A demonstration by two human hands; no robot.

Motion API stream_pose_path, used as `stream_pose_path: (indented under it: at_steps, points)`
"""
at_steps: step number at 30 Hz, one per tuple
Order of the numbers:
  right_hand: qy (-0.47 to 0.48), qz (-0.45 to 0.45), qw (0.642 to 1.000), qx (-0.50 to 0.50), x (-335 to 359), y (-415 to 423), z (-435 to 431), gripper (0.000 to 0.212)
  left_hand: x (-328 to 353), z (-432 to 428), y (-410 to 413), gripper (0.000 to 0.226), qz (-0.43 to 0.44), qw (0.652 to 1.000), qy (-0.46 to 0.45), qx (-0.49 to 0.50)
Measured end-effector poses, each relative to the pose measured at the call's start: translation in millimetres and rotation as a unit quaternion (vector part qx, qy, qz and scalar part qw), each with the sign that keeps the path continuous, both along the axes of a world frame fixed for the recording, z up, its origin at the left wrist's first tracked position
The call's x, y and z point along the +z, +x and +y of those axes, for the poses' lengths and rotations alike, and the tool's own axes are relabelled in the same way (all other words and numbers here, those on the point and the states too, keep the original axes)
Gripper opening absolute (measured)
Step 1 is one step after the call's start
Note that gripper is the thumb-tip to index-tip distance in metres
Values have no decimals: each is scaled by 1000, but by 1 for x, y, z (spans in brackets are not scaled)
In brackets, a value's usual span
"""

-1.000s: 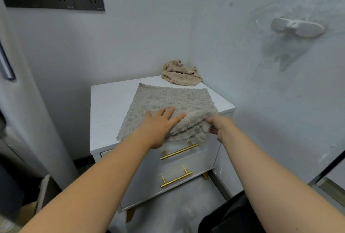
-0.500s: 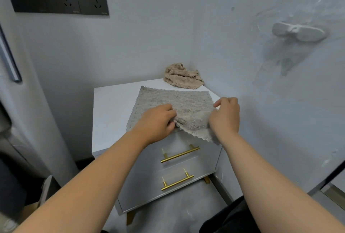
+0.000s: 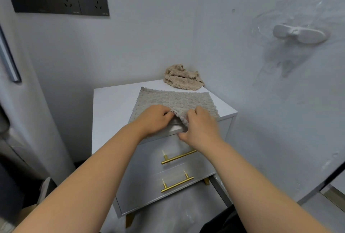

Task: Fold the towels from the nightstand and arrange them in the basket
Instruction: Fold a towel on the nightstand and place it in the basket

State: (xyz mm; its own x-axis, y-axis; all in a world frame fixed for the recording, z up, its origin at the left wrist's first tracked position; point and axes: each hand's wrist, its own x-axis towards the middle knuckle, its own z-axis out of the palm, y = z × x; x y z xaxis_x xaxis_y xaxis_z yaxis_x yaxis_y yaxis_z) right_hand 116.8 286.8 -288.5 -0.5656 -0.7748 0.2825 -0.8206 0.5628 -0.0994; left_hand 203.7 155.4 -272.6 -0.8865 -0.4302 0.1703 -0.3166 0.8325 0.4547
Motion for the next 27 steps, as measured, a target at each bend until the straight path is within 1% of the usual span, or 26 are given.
stream_pose_path:
  at_steps: [2, 3, 5, 6, 8, 9, 11, 13, 16, 18, 20, 23, 25, 27]
  points:
    - [-53, 11, 998, -13, -1, 0, -4, 29, 2, -3, 2, 36, -10, 1000, 7, -9]
    - [-81, 4, 997, -17, 0, -1, -5, 24, 2, -3, 5, 30, -17, 1000, -11, -20]
    - [-123, -17, 992, -25, 2, -7, -6, 21, 4, -5, 10, 8, -59, 995, -78, -30]
    - [-141, -24, 989, -37, 4, -12, -4, 21, 5, -6, 13, 14, -75, 991, -106, -35]
    - [-181, -36, 980, -71, 8, -21, 0, 24, 7, -9, 19, 47, -72, 991, -108, -32]
    - [-199, -45, 975, -90, 9, -25, 2, 25, 7, -12, 21, 55, -58, 992, -108, -22]
    - [-231, -68, 963, -120, 11, -33, 7, 21, 7, -17, 25, 61, -32, 992, -122, 7]
    - [-252, -96, 954, -133, 12, -41, 11, 12, 5, -24, 28, 57, 7, 991, -127, 33]
    - [-273, -162, 937, -147, 15, -51, 17, 31, 3, -31, 32, 47, 111, 988, -82, 69]
    - [-293, -201, 924, -145, 16, -57, 21, 41, 4, -33, 35, 44, 183, 978, -21, 97]
    - [-298, -239, 914, -134, 16, -63, 23, 49, 5, -34, 36, 41, 233, 964, 52, 117]
    - [-282, -266, 914, -121, 16, -67, 26, 57, 3, -37, 36, 35, 261, 946, 143, 130]
    - [-273, -286, 912, -112, 15, -69, 27, 59, 1, -39, 36, 28, 269, 939, 165, 138]
    - [-264, -326, 903, -95, 16, -72, 28, 56, -1, -41, 36, 16, 274, 934, 177, 147]
